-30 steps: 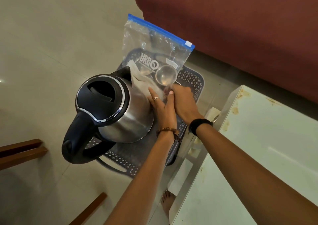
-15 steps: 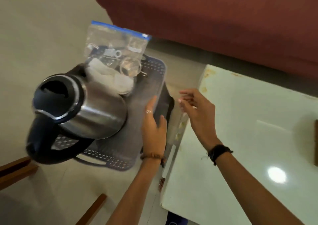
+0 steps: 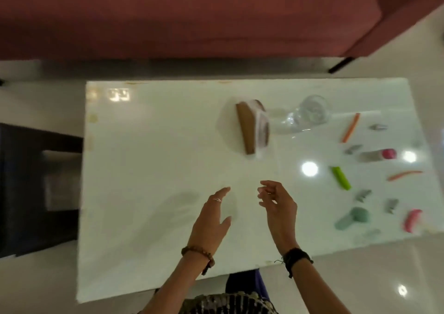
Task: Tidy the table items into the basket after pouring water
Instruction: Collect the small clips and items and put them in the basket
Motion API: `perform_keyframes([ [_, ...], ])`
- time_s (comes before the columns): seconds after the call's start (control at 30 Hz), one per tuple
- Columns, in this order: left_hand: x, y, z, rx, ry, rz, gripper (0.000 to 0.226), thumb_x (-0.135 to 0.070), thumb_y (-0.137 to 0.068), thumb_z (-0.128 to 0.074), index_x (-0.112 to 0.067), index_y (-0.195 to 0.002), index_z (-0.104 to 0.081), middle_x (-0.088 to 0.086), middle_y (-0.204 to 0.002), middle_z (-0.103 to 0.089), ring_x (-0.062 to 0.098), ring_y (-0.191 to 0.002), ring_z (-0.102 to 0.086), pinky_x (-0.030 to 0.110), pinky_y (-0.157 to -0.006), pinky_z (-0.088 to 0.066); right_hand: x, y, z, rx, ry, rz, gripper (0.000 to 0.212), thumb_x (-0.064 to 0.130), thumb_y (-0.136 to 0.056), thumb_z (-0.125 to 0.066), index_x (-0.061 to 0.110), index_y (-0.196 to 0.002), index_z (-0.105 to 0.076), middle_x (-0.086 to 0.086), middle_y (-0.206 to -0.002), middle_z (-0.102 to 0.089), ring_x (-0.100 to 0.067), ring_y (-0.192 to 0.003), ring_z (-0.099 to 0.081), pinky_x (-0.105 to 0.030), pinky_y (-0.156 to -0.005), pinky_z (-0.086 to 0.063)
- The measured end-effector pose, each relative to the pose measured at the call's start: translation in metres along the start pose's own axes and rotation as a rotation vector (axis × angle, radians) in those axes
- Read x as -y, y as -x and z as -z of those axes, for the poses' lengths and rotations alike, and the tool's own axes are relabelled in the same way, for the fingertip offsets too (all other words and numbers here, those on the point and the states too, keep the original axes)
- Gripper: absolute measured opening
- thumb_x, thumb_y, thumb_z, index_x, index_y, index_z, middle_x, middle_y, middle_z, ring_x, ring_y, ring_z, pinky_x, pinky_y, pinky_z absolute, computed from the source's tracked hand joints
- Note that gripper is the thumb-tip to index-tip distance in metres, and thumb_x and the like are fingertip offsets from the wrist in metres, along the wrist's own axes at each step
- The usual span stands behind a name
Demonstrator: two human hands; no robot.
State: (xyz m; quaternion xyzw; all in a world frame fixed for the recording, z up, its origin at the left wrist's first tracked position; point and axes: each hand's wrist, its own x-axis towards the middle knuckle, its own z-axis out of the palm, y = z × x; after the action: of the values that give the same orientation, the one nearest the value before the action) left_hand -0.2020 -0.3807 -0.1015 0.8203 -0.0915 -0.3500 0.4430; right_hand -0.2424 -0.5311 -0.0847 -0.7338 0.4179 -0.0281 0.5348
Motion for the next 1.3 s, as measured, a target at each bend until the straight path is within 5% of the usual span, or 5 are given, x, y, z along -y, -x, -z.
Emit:
perform_keyframes([
  [0.43,-0.133,-0.084,-0.216,0.302,-0.512,-0.317,0.048,-0.012,-0.092,-0.045,-0.029,-0.135,-0.034,-0.01,-0.14,-0.04,0.008,-0.125,-0.04,0.023,-0.102,-0.037,-0.099,-0.059,0.204,-0.31,-0.118,-0.272,0.013,0.01,-0.091,-0.055,0.018,-0.098,-0.062,-0.003,-0.088,-0.068,-0.021,-0.085,-0.065,-0.034,-0.076,-0.055],
  [0.77,-0.169,-0.167,-0.266,0.288,-0.912,-0.554,0.052,-0.006,-0.087,-0.04,-0.025,-0.136,-0.037,-0.003,-0.146,-0.034,0.015,-0.134,-0.03,0.028,-0.101,-0.03,-0.123,-0.103,0.247,-0.361,-0.209,-0.311,0.01,0.017,-0.092,-0.055,0.019,-0.099,-0.062,0.001,-0.087,-0.068,-0.012,-0.079,-0.064,-0.026,-0.07,-0.051],
  [1.0,-0.17,-0.183,-0.276,0.305,-1.025,-0.615,0.053,0.0,-0.083,-0.046,-0.022,-0.131,-0.045,0.002,-0.14,-0.044,0.018,-0.133,-0.036,0.033,-0.109,-0.026,-0.132,-0.107,0.253,-0.384,-0.232,-0.366,0.01,0.019,-0.092,-0.055,0.021,-0.099,-0.061,0.002,-0.086,-0.067,-0.01,-0.076,-0.062,-0.034,-0.072,-0.055],
  [1.17,-0.176,-0.184,-0.278,0.259,-1.035,-0.675,0.041,0.004,-0.062,-0.073,-0.014,-0.098,-0.07,0.008,-0.102,-0.069,0.024,-0.096,-0.066,0.038,-0.086,-0.051,-0.14,-0.108,0.266,-0.453,-0.223,-0.395,0.01,0.018,-0.092,-0.055,0.019,-0.099,-0.061,-0.002,-0.089,-0.067,-0.011,-0.076,-0.062,-0.034,-0.073,-0.055],
  [1.3,-0.181,-0.184,-0.283,0.255,-1.012,-0.7,0.025,-0.003,-0.063,-0.078,-0.015,-0.083,-0.072,0.003,-0.081,-0.068,0.022,-0.07,-0.066,0.03,-0.071,-0.052,-0.149,-0.108,0.282,-0.589,-0.153,-0.387,0.009,0.02,-0.092,-0.056,0.019,-0.099,-0.061,0.002,-0.087,-0.066,-0.014,-0.077,-0.062,-0.034,-0.068,-0.055],
])
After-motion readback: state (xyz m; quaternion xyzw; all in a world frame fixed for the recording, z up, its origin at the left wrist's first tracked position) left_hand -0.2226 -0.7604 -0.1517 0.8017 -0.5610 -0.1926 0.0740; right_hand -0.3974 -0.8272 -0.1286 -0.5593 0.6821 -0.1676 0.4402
